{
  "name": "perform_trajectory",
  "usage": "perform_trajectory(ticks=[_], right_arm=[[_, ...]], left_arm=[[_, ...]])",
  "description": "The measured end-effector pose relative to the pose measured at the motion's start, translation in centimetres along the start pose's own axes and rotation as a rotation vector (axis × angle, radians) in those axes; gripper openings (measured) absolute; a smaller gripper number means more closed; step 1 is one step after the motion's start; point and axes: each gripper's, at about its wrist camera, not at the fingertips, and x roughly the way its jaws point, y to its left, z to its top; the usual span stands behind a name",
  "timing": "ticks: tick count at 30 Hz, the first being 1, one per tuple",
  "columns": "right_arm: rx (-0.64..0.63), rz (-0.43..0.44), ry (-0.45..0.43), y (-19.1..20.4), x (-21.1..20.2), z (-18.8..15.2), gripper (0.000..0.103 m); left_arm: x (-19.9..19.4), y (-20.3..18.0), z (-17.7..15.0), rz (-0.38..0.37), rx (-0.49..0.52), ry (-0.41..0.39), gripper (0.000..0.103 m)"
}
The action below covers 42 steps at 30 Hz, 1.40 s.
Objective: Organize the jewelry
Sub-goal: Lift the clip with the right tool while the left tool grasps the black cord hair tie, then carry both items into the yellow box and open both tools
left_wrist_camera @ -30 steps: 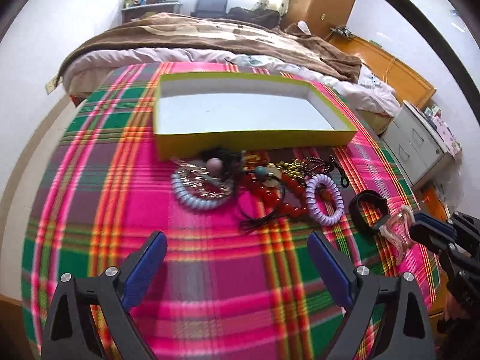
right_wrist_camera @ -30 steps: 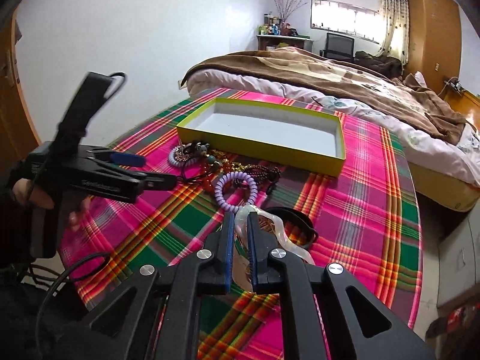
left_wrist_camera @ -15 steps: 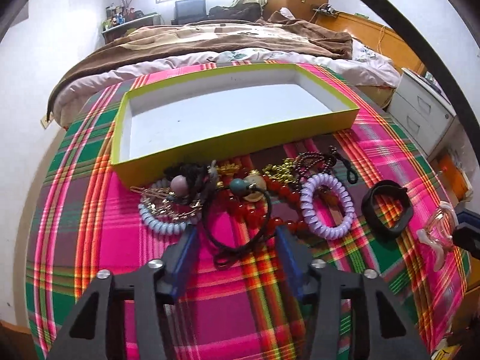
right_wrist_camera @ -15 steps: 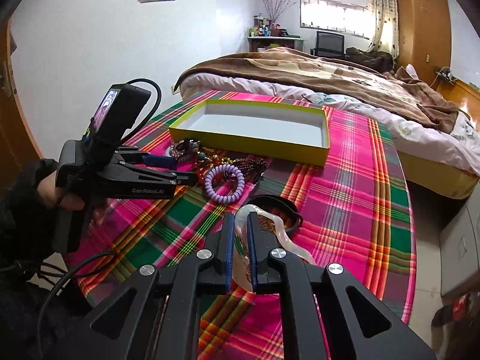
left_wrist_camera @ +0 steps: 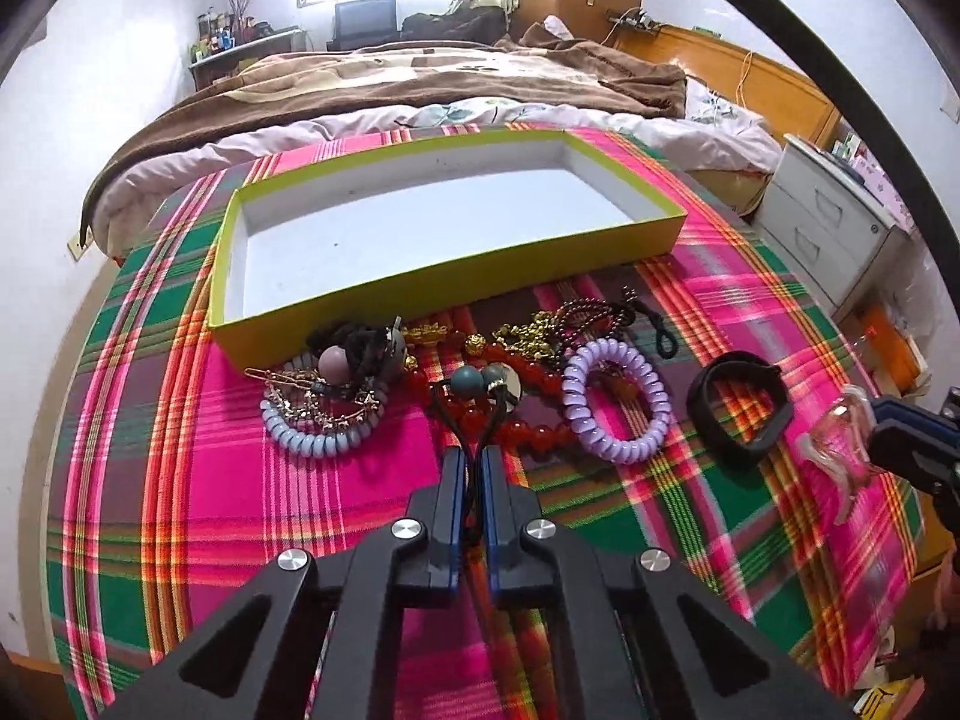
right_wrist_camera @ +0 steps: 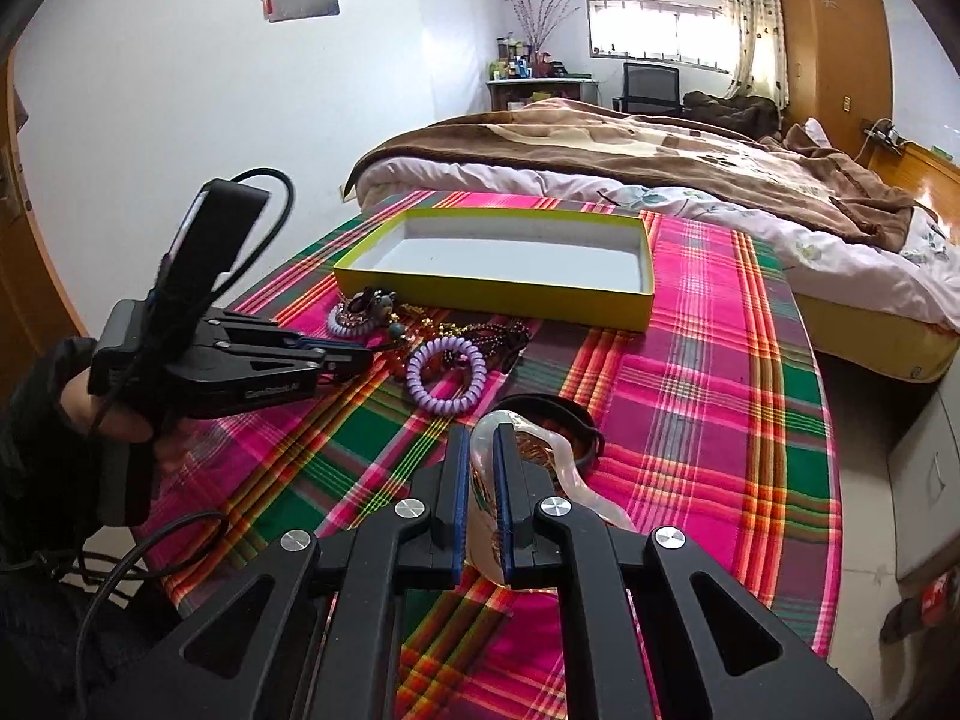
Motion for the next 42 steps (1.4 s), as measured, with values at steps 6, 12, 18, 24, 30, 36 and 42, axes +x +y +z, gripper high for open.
perform_trajectory(ticks=[6,12,18,24,30,36,42], right_arm=[[-0.001,-0.002,-0.01,-0.1,-0.4,0.2,0.003],[-0.049,0.051,0.1,-0.2,0.9,-0.9,0.009],[-0.165,0.034,0.227,1.0,3.2,-1.3,0.039],[-0.229,-0.026,0.3,1.6,4.8,-1.3,0.039],[-0.184,-0.014,0.277,1.7,4.3,-1.5,0.014],[-0.155,-0.02,0.237,1.5,3.3,-1.1,0.013],[-0.141,-0.041,0.177,1.1,1.7,0.5,0.013]], left_arm=[[-1.8,0.3,-0.2,-0.031,-0.021,-0.029,0.005],[-3.3,0.7,-0.8,-0.048,-0.037,-0.05,0.005],[-2.2,1.4,-1.7,-0.046,-0.065,-0.019,0.005],[-0.7,1.8,-1.8,-0.065,-0.066,0.009,0.027],[-0.1,0.9,-1.2,-0.048,-0.028,0.01,0.042],[-0.4,1.1,-1.3,-0.04,-0.045,0.018,0.003],[-3.1,1.5,-0.7,-0.048,-0.052,-0.044,0.003]])
